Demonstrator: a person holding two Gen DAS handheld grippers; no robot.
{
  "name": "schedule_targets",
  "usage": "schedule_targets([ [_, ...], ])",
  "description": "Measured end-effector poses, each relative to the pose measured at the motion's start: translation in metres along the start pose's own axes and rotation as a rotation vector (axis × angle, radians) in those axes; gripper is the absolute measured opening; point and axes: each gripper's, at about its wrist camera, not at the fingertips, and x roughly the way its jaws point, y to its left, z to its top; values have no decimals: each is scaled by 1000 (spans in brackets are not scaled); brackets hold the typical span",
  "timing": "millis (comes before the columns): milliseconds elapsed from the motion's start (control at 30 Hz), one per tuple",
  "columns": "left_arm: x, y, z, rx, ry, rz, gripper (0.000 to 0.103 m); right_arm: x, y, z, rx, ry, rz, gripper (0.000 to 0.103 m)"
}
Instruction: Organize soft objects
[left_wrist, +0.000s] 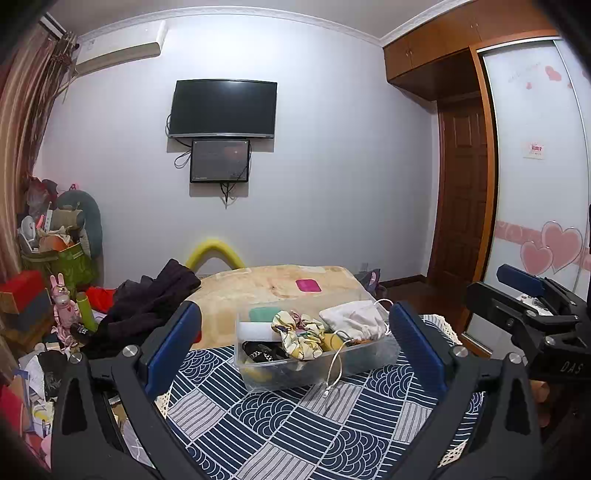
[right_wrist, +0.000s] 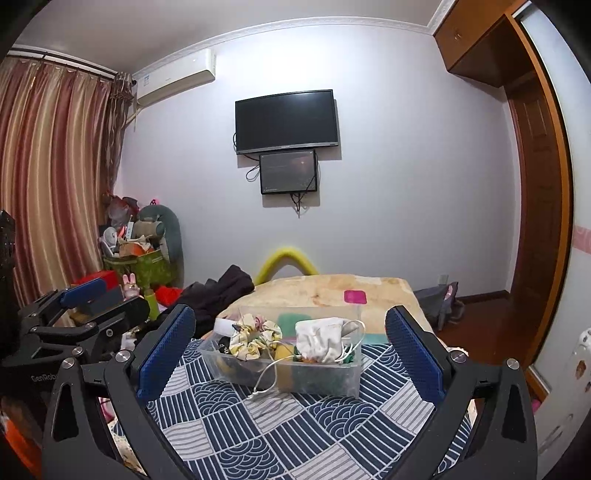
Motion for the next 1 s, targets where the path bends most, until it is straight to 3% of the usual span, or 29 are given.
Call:
schedule_targets([
  [1000, -8, -8, 2, -4, -17, -35, 103, -5, 1, 3, 6, -1, -3, 103],
])
